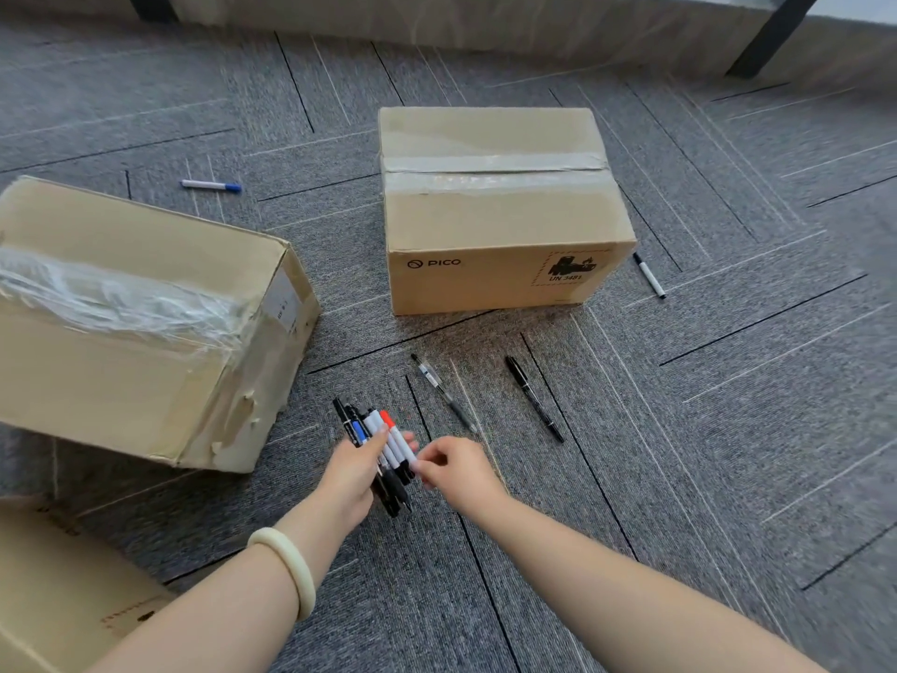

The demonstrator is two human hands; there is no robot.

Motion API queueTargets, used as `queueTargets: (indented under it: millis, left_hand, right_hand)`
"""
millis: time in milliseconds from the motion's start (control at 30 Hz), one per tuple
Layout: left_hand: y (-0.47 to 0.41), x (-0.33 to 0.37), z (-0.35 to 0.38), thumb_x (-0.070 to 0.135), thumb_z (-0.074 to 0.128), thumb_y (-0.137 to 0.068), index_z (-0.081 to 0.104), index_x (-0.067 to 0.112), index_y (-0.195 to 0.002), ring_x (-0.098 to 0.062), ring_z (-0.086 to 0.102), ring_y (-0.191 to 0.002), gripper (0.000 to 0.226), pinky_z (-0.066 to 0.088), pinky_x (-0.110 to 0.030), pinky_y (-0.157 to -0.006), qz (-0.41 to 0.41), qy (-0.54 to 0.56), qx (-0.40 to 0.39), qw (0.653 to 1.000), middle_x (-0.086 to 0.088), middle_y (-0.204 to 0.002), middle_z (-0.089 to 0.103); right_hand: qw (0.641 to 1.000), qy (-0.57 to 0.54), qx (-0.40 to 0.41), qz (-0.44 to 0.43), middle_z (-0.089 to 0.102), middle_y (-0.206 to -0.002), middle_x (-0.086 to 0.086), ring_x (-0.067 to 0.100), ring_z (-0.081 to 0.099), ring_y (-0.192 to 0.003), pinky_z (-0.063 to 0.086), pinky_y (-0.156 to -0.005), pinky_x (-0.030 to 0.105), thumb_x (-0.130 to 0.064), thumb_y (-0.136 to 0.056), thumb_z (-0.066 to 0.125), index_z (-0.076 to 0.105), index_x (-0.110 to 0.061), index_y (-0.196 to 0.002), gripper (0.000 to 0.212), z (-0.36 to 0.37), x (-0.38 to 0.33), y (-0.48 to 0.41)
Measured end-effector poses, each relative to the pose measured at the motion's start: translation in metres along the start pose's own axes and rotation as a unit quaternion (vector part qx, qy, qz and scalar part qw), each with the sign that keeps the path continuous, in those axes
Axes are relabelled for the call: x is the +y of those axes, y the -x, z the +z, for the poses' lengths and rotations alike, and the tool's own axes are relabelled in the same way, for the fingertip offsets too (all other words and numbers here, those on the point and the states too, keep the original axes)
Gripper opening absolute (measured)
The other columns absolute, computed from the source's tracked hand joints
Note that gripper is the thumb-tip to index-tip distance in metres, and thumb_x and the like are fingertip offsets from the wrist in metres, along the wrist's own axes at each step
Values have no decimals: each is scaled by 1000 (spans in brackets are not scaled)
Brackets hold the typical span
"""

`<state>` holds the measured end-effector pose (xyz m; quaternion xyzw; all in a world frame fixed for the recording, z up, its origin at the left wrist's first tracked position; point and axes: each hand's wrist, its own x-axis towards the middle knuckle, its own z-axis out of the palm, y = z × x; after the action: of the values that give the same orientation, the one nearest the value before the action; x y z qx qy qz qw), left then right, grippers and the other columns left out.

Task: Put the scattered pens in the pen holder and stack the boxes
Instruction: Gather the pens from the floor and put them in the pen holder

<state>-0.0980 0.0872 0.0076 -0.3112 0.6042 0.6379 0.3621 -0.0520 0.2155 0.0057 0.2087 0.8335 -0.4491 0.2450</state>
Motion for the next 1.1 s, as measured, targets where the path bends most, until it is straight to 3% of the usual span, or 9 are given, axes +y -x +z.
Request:
queueTargets:
  millis: [67,167,267,400,633,800,933,1000,1100]
  left_hand:
    - [2,-1,3,16,46,-97,55,-11,-117,-27,67,-94,35,60,-28,-58,-10,19,-11,1000,-24,-113,66]
    - [4,-2,5,8,50,-94,51,-14,-120,-24,66,-87,34,57,-24,-50,-8,22,-15,1000,-27,-115,64]
    - [-1,1,2,7,55,-91,51,-11,-121,-21,67,-85,35,56,-32,-59,6,5,6,1000,-19,-100,68]
    - [-5,5,-6,5,52,-93,47,-7,-126,-18,66,-81,36,49,-29,-63,34,-9,9,999,-11,-92,67]
    - [-13,17,-13,6,57,-90,35,-1,-139,-19,67,-84,54,50,-29,-64,41,-25,-2,999,-10,-94,68]
    - [-12,23,-3,4,59,-89,42,1,-128,-22,66,-88,42,51,-34,-71,31,-51,9,998,-11,-96,67]
    - [-17,18,5,25,73,-74,39,6,-137,-34,54,-120,74,45,-52,-99,33,-20,7,999,-18,-134,55]
    - [-25,13,8,25,72,-79,37,4,-137,-35,51,-124,71,43,-51,-102,21,35,12,999,-14,-137,51]
    - [-18,15,17,39,86,-58,38,4,-137,-33,54,-121,99,46,-50,-99,21,40,-10,999,-19,-136,52]
  right_hand:
    - [1000,16,7,5,73,-84,9,23,67,-79,53,-79,33,-27,-83,65,58,-24,-69,17,1,0,0]
    - [999,48,7,-5,73,-87,8,20,64,-76,52,-77,32,-30,-82,67,60,-24,-68,17,1,-4,1]
    - [998,52,25,-22,71,-83,1,14,59,-73,52,-77,30,-33,-85,64,71,-14,-90,21,-11,-6,2]
    - [986,77,147,15,64,-111,0,12,57,-91,48,-85,26,-28,-86,63,60,-11,-114,33,-44,10,-22]
    - [976,164,136,40,60,-112,9,24,59,-98,51,-87,38,-25,-88,60,58,-8,-106,24,-33,22,-51]
    - [995,28,91,26,63,-92,-1,12,57,-75,49,-70,25,-23,-90,57,63,-11,-103,18,-29,10,-35]
    - [1000,-1,5,-26,62,-85,-4,9,57,-74,47,-71,19,-21,-89,59,66,-10,-101,18,-10,-7,-13]
    - [1000,-2,7,-30,66,-88,0,13,60,-80,50,-76,24,-22,-89,59,67,-10,-101,18,-8,-8,-9]
    - [999,23,26,-38,62,-84,-2,14,56,-78,44,-71,23,-22,-89,59,67,-9,-99,18,-16,-5,-7]
